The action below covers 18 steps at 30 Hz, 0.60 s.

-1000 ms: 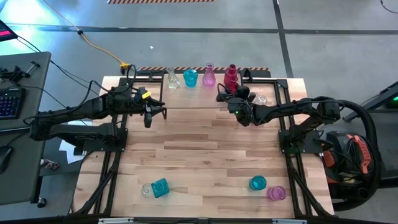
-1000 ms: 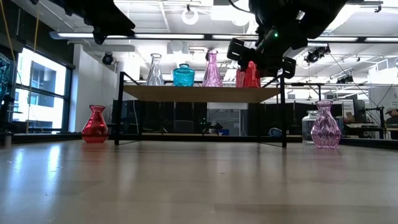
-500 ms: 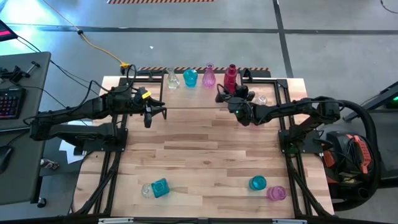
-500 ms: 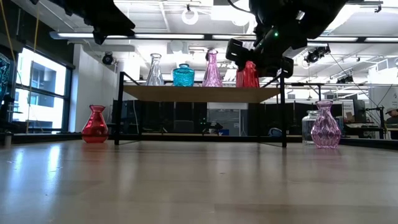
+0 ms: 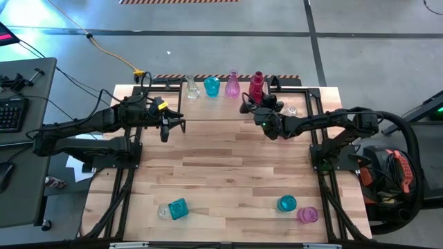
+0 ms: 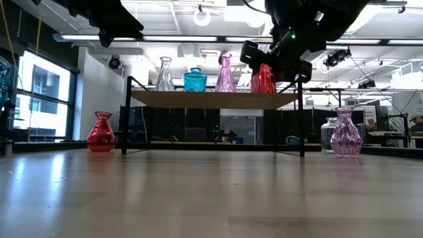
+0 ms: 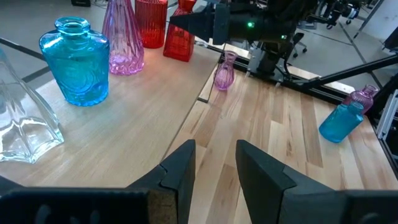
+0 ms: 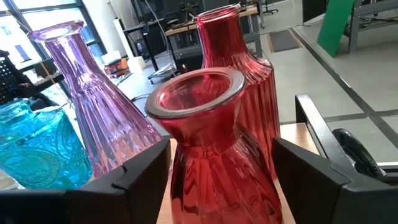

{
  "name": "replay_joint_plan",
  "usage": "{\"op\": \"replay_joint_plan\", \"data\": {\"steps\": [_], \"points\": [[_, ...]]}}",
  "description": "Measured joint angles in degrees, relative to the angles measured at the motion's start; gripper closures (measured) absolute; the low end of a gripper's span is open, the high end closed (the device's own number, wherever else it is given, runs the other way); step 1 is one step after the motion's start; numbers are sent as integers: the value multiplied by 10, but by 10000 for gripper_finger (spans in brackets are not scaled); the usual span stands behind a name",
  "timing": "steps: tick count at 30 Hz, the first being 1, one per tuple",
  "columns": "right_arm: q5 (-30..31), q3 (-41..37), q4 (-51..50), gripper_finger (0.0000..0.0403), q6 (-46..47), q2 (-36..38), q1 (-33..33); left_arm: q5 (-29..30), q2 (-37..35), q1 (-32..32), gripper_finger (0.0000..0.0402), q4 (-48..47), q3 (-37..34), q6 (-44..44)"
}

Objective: Sort vases onto shelf
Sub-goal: Put the bottom red flower vase on the shelf aligned with the other red flower vase

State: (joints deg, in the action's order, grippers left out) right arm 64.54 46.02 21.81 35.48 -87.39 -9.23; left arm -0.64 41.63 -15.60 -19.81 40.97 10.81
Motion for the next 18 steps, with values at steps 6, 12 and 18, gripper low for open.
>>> {"op": "replay_joint_plan", "data": {"steps": [6,12,18], "points": [[2,0,52,141,-46,0,0,0,0,0,296,0,0,0],[40,0,63,141,-85,15,13,0,0,0,296,0,0,0],[58,0,66,141,-126,58,29,0,0,0,296,0,0,0]]}}
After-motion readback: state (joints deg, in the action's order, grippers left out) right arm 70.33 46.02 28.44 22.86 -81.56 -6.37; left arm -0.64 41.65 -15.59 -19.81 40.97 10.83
